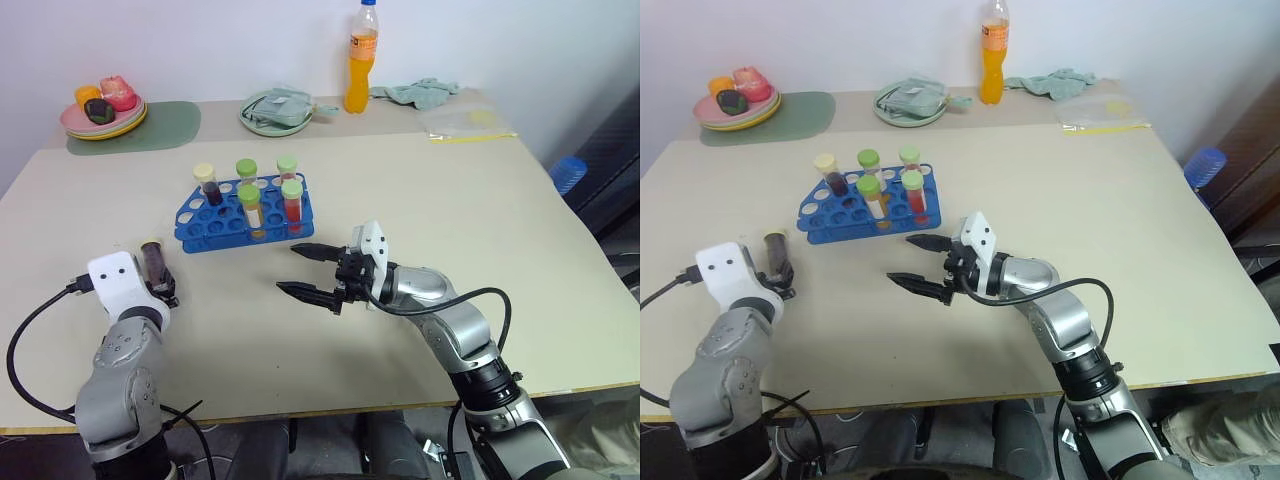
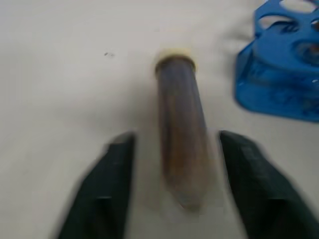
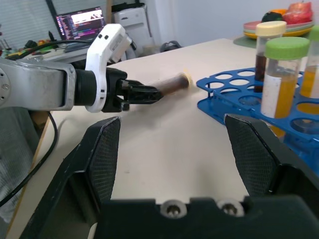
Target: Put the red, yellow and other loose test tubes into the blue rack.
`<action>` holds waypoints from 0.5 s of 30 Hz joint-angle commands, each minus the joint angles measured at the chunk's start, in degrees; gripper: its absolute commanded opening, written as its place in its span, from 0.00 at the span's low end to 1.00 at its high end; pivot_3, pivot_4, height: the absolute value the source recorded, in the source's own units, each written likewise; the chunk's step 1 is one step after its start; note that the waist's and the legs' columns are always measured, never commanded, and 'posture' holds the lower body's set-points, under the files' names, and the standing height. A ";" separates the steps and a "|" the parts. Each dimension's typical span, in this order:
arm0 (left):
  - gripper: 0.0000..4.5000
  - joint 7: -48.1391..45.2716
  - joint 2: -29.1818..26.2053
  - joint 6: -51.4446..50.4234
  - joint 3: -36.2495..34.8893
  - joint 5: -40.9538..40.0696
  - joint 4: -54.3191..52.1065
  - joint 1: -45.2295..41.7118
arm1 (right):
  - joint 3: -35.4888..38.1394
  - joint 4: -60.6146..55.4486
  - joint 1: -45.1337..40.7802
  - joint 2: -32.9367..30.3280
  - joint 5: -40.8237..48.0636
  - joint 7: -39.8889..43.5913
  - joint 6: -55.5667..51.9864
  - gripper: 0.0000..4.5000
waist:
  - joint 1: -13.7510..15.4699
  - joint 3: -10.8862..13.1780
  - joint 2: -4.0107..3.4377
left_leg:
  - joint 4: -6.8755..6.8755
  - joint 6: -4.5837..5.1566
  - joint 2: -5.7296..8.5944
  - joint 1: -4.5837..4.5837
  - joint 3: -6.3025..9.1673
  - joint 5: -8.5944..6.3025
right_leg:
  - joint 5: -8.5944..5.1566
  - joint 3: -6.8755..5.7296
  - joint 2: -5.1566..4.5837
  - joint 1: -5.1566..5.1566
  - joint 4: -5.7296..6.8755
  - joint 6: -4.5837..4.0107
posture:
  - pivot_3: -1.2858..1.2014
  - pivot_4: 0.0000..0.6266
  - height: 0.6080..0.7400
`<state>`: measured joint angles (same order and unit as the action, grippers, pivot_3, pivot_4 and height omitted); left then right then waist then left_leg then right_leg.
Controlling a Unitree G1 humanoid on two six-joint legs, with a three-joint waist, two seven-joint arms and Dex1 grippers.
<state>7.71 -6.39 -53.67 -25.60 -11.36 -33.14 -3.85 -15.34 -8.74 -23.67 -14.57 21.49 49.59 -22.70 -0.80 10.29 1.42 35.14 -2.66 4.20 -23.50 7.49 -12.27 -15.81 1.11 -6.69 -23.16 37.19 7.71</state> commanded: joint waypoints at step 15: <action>0.99 0.41 -9.37 -38.83 -10.27 -1.57 10.56 -26.97 | 0.40 -1.19 -0.93 0.71 0.76 0.26 0.85 0.81 | -0.52 0.00 0.03 | -0.01 -0.02 0.03 0.00 0.00 0.01 | 0.00 -0.11 0.01 0.02 0.03 0.01 | 0.52 0.24 1.00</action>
<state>7.93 -14.00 -90.55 -35.31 -13.22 -24.48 -30.38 -15.31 -8.74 -23.65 -14.40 21.55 49.66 -22.69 -1.32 10.29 1.45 35.12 -2.68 4.22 -23.50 7.50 -12.26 -15.82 1.01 -6.66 -23.18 37.23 7.72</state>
